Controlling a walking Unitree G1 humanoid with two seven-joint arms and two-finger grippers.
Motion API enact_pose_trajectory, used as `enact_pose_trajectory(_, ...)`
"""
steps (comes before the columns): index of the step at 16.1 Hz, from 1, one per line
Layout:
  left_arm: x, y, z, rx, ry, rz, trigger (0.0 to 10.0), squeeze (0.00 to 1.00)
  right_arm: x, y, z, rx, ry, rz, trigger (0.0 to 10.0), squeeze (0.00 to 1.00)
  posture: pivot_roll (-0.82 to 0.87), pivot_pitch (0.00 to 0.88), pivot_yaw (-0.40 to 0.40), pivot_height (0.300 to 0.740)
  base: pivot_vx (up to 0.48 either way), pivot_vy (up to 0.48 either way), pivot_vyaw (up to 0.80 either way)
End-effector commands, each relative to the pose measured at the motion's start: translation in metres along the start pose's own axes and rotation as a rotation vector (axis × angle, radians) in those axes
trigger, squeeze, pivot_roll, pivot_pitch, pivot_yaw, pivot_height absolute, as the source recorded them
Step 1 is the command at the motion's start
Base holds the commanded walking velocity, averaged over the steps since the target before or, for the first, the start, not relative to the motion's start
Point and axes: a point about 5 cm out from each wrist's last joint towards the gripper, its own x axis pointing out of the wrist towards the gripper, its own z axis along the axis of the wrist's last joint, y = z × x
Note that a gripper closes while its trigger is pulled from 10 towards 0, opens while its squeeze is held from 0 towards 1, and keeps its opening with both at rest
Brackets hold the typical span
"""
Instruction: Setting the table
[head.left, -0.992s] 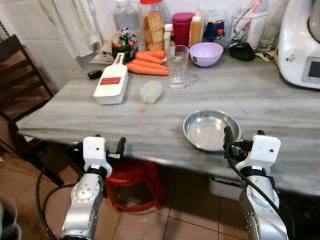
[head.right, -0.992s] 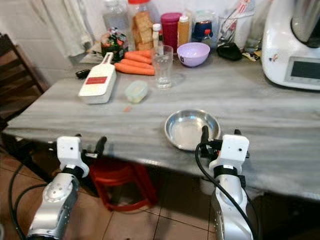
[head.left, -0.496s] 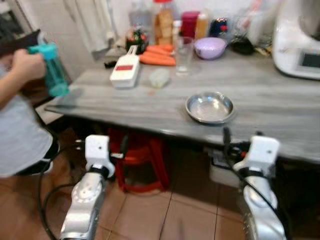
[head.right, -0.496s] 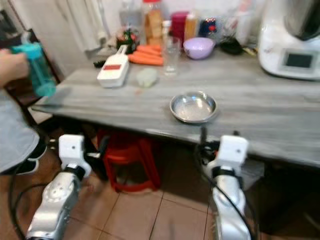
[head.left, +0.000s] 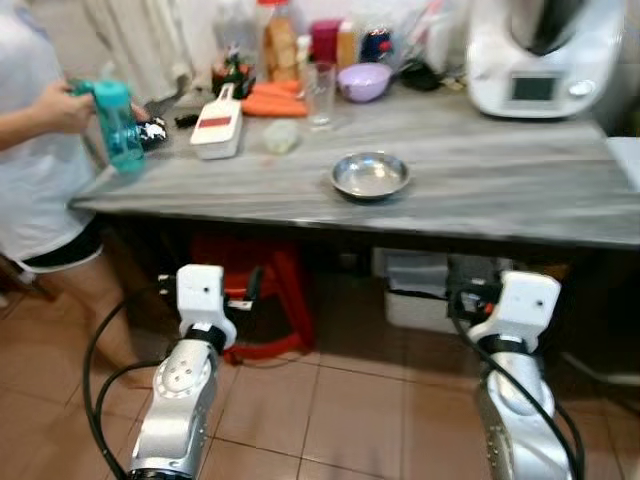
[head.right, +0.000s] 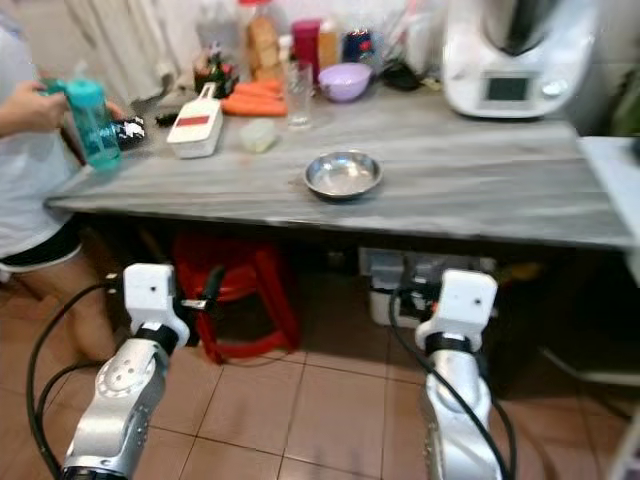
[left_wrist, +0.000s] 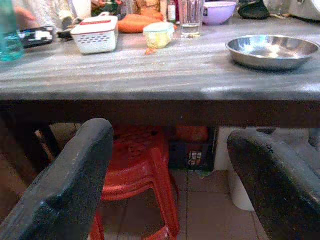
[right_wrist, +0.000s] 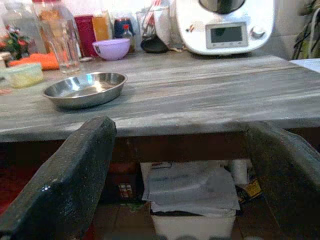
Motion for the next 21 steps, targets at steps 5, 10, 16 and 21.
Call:
enact_pose_trajectory(5,0.001,0.0,0.004,-0.021,-0.031,-0.042,10.0,0.0,0.007,0.005,0.001,-0.002,-0.005,0.028,10.0,0.0,-0.03,0.0,0.115,0.74,-0.124,0.0,-0.29)
enact_pose_trajectory(10,0.006,-0.009,0.01,-0.022,-0.075,-0.079,10.0,0.0,0.009,0.005,0.002,-0.005,-0.004,0.026,10.0,0.0,-0.02,0.0,0.113,0.74,0.0,0.0,0.0)
enact_pose_trajectory(16,0.008,-0.013,0.01,-0.032,-0.086,-0.111,10.0,0.0,0.009,0.005,0.002,-0.006,-0.006,0.019,10.0,0.0,-0.03,0.0,0.119,0.74,0.0,-0.262,0.0)
enact_pose_trajectory(21,0.008,-0.013,0.01,-0.031,-0.087,-0.118,10.0,0.0,0.009,0.005,0.001,-0.007,-0.006,0.017,10.0,0.0,-0.03,0.0,0.12,0.74,0.0,-0.336,0.0)
